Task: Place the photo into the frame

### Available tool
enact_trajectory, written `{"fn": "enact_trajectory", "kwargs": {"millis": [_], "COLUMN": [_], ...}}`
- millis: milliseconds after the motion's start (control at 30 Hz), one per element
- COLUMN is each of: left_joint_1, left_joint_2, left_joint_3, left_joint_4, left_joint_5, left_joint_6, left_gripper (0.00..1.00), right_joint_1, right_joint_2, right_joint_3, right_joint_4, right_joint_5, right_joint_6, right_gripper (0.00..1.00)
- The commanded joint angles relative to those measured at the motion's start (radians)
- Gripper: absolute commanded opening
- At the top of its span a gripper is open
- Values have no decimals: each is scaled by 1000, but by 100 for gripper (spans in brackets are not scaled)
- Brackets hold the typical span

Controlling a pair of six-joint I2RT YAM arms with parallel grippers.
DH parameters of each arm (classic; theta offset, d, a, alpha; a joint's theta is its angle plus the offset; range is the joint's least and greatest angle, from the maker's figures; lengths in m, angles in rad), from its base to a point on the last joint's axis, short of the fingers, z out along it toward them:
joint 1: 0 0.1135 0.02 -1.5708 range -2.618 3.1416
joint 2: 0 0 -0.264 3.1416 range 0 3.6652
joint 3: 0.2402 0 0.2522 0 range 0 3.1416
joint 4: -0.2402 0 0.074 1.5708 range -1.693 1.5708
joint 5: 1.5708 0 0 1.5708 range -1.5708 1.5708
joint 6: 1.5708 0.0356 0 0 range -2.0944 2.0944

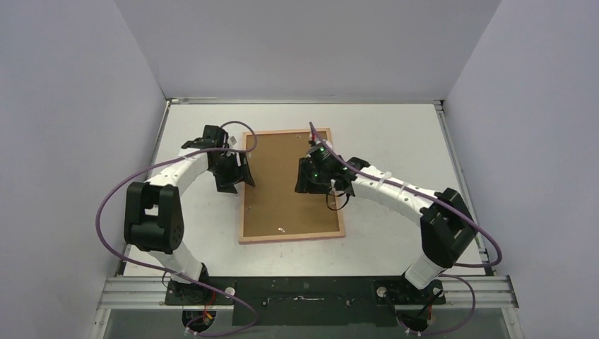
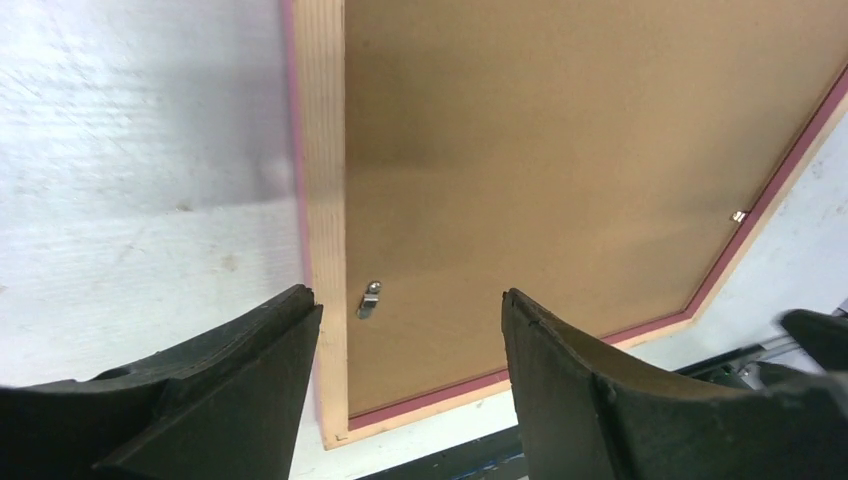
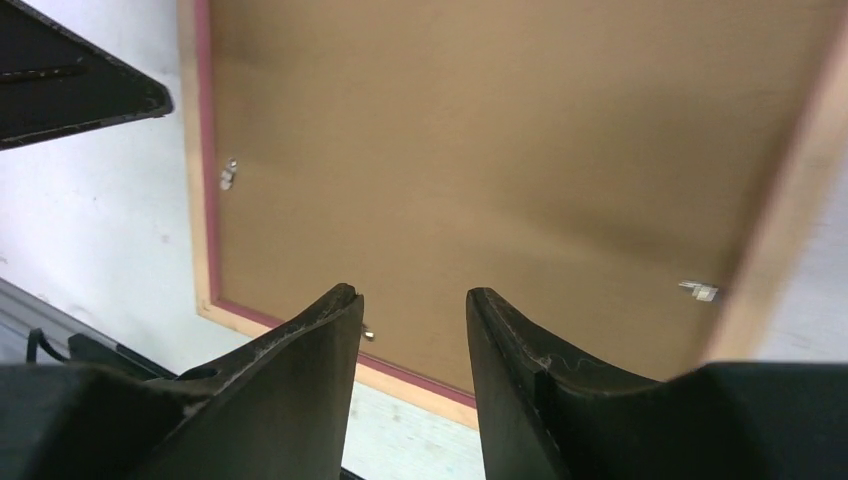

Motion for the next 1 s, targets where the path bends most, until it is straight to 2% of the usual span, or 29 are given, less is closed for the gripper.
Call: {"fn": "enact_trajectory", "kwargs": {"millis": [0, 100, 200, 267, 400, 533, 667, 767, 967], "left_joint_1": [5, 9, 10, 12, 16, 22, 36, 44, 55], "left_joint_2": [-52, -58, -70, -70, -35, 3, 64, 98, 139], "left_joint_3": [-82, -117, -145, -153, -112, -74, -57, -61, -66], "left_joint_4": [74, 79, 116, 136, 103, 95, 93, 87, 102], "left_joint_5": [71, 29, 14, 3, -59, -124, -120, -132, -35], "left_joint_6": [-50, -88, -108, -106, -79, -40, -9, -34, -38], "left_gripper": [62, 55, 43, 35, 26, 25, 24, 20, 14], "right_joint_1": [89, 128, 164, 191, 217, 216, 217, 217, 221], "right_joint_2": [74, 130, 187, 229, 289, 319, 380, 419, 465], "right_joint_3": [16, 1, -27, -12, 16, 8, 36, 43, 30], "right_joint_4": [141, 216, 350, 385, 398, 477, 554, 595, 664], "right_joint_5": [5, 3, -30, -33, -17, -37, -69, -75, -88], "right_joint_6": [171, 313, 442, 483, 549, 594, 625, 658, 719], "right_gripper": [43, 41, 36, 34, 33, 33, 31, 28, 31]}}
